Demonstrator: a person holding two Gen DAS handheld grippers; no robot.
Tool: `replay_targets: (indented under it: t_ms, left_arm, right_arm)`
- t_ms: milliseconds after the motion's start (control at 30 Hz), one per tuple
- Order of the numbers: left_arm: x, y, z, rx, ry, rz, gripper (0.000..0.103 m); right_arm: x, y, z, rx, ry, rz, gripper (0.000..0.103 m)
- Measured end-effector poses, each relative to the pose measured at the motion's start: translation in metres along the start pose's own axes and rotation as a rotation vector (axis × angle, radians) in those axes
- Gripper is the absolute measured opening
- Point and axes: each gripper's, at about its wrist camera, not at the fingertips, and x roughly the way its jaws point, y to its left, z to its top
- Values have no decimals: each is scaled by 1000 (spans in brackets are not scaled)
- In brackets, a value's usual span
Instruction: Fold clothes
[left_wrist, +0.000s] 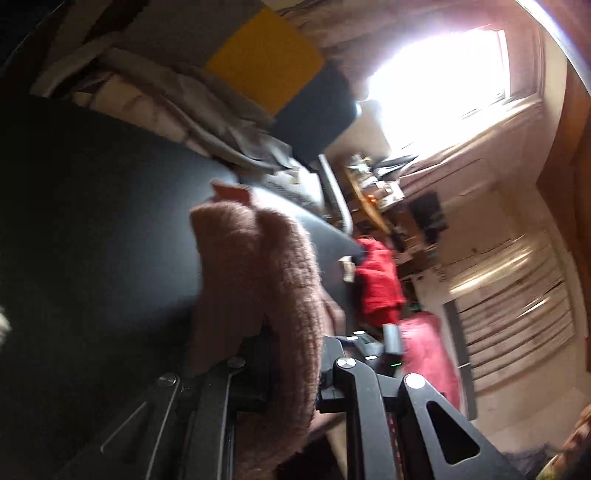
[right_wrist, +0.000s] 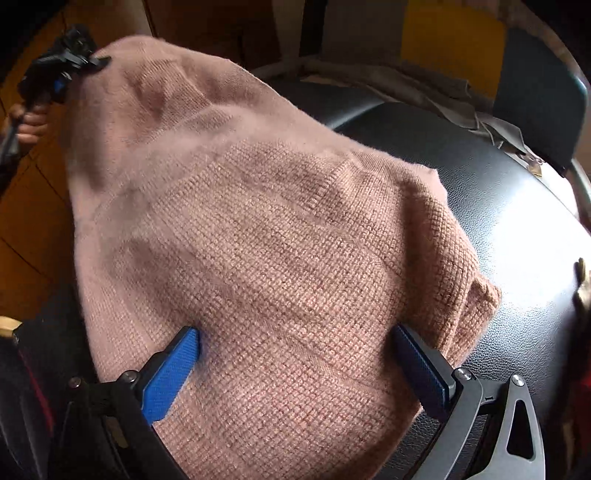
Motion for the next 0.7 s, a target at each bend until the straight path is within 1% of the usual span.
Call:
replay_targets:
  t_ms: [100,233,500,700]
  left_arm:
    - [23,-29,-4,-45,-10,-46,14]
    - [62,-59,-10,-110,-14,-78,14]
    - [155,-107,-34,-184,62,-122,14]
    - [230,-104,-44,-242,128,-52,14]
  right_arm:
    - [-3,1,-5,15,-41,5,103]
    - [-8,2,-13,34,-96,11,103]
    - [-15,0,-22,63,-156,55,103]
    - [-22,-4,-30,74,-179,79,103]
